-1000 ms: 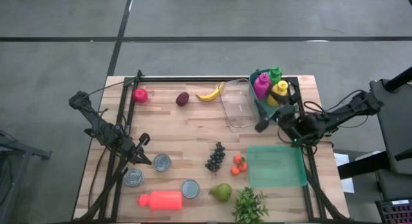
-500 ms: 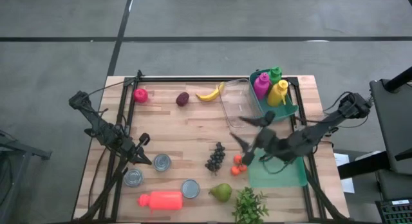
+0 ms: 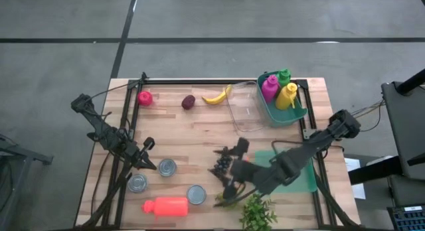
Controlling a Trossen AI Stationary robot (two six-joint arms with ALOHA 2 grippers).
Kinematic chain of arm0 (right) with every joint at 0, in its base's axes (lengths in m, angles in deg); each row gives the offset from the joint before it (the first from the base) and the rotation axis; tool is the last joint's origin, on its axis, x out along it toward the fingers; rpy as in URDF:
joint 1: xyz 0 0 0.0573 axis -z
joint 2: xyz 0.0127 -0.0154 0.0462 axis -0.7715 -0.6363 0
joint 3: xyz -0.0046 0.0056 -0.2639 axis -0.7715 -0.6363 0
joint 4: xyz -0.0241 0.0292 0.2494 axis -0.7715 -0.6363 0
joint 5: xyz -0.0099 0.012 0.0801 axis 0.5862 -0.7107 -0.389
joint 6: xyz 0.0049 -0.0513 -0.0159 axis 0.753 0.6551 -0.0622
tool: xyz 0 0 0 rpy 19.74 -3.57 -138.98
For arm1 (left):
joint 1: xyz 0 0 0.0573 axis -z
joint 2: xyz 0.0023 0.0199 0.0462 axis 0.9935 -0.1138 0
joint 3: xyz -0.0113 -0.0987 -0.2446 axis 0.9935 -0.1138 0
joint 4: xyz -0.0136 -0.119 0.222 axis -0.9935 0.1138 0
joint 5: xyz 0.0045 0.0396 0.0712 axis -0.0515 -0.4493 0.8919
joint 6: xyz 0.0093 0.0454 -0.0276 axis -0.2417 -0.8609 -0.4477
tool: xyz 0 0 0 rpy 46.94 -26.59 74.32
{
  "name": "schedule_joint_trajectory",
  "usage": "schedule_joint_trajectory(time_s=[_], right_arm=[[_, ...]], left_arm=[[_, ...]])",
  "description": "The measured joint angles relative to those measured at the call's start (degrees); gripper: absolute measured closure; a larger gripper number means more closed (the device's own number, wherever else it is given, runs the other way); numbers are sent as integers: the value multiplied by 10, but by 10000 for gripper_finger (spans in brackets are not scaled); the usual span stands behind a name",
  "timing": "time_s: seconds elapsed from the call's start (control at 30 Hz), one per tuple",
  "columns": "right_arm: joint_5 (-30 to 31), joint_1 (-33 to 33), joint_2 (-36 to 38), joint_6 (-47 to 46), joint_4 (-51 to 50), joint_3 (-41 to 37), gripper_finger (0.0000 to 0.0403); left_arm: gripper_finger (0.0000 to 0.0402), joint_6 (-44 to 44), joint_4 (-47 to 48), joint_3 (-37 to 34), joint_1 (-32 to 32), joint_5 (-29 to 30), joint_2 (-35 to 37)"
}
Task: Pick & Place Food Item
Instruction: Put the orange water bottle into the green bin
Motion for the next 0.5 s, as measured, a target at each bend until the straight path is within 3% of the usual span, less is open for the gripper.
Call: schedule_joint_trajectory(time_s=[0.3, 0.5], right_arm=[[-55, 0, -46, 11, -20, 53, 117], [-55, 0, -52, 12, -20, 46, 117]], left_arm=[[402, 0, 0, 0, 0, 0, 0], [402, 0, 0, 0, 0, 0, 0]])
